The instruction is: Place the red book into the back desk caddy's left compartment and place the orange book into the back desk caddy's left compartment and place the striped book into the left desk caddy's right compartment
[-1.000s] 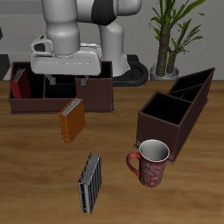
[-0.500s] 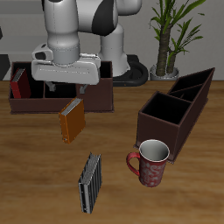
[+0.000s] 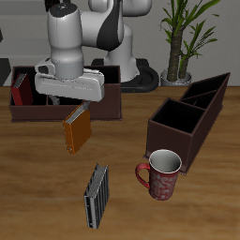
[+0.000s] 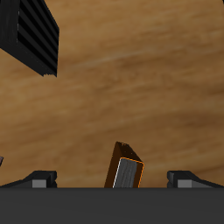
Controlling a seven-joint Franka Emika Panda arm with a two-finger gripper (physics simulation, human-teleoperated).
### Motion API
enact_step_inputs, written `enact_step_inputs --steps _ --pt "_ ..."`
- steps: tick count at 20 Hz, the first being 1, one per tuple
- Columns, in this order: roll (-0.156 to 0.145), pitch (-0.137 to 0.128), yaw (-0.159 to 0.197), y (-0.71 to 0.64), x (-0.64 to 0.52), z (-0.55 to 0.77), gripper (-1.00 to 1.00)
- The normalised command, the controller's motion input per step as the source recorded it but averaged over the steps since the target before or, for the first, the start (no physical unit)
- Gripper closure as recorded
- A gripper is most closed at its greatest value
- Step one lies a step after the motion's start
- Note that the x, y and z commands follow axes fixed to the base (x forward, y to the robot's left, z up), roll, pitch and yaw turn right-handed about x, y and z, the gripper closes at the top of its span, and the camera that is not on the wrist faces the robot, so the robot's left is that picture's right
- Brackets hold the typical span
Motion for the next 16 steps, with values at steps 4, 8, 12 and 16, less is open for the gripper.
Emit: enact_step_inputs --steps 4,8,12,16 --pt "-0.001 -0.056 -0.050 -0.13 -0.35 -0.28 -1.00" --pt "0.001 -0.045 0.004 0.09 -0.19 -0.19 -1.00" --pt "-0.006 0.005 -0.026 -0.05 -0.08 -0.23 -1.00" --pt "-0.032 0.021 -0.029 -0.19 -0.03 -0.21 -1.00"
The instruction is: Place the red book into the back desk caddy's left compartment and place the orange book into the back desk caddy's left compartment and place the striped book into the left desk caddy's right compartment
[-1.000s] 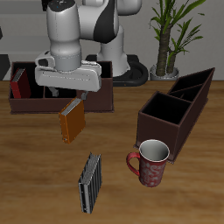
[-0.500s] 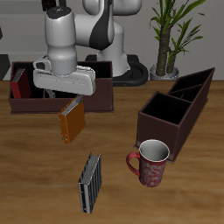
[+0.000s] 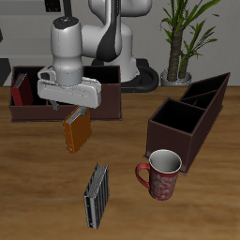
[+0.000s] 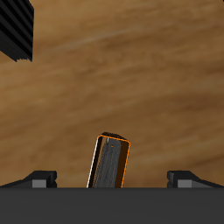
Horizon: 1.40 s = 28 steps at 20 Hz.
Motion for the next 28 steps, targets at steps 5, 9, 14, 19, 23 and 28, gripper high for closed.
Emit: enact_step_inputs --steps 5,9,14,19,23,28 --pt "-0.022 0.022 -0.005 -0.13 -0.03 -0.21 -1.00" --pt "0.030 0.070 -0.011 0.11 0.05 -0.37 -1.00" --pt "0.032 0.050 0.005 0.14 0.06 -0.26 -1.00" --pt "0.011 0.029 -0.031 -0.01 0.05 -0.11 1.00" --pt "-0.005 0.000 -0.004 -0.03 0.01 0.16 1.00" --pt "0.002 -0.030 0.045 0.04 -0.02 0.41 1.00"
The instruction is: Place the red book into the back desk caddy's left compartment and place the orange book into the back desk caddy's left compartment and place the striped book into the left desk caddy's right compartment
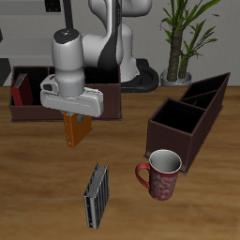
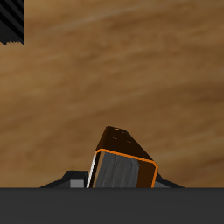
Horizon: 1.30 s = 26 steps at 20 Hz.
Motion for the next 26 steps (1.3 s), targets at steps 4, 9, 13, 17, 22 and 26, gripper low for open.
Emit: enact_step_inputs --steps 4,9,13,17,22,26 --pt "-0.007 -0.034 0.182 0.10 0.10 0.66 1.00" --pt "0.013 -0.033 0.179 -0.17 -0.19 0.54 1.00" --pt "0.009 -0.021 0.172 -0.34 -0.32 0.23 1.00" --pt "0.030 -0.001 0.151 -0.36 -0.46 0.31 1.00" --pt "0.047 -0.027 0.091 -0.22 -0.46 0.18 1.00" --pt "0.006 -0.039 -0.093 -0.42 -0.62 0.25 1.00"
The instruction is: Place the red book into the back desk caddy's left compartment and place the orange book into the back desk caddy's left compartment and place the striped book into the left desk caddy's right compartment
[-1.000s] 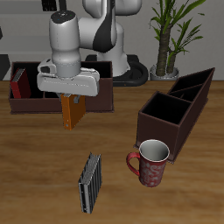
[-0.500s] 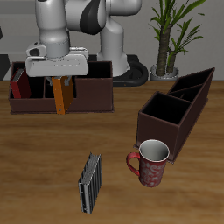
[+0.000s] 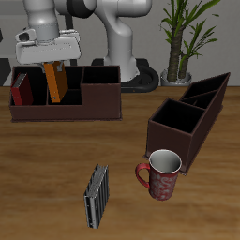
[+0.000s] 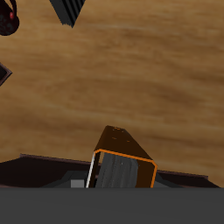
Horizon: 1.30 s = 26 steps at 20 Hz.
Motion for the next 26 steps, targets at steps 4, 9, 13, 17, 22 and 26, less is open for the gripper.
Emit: enact_step_inputs --steps 4,9,13,17,22,26 --pt "-0.059 -0.056 -0.042 -0.45 -0.58 0.26 1.00" --pt "-0.077 -0.088 -0.065 -0.37 -0.69 0.34 1.00" --pt "-0.048 -0.047 -0.054 -0.08 -0.41 0.20 1.00" --pt "-0.010 -0.047 -0.012 0.09 -0.46 0.13 1.00" --pt "0.005 0.009 0.012 0.07 -0.20 -0.06 1.00" --pt "-0.033 0.028 0.006 -0.13 -0.08 -0.09 1.00"
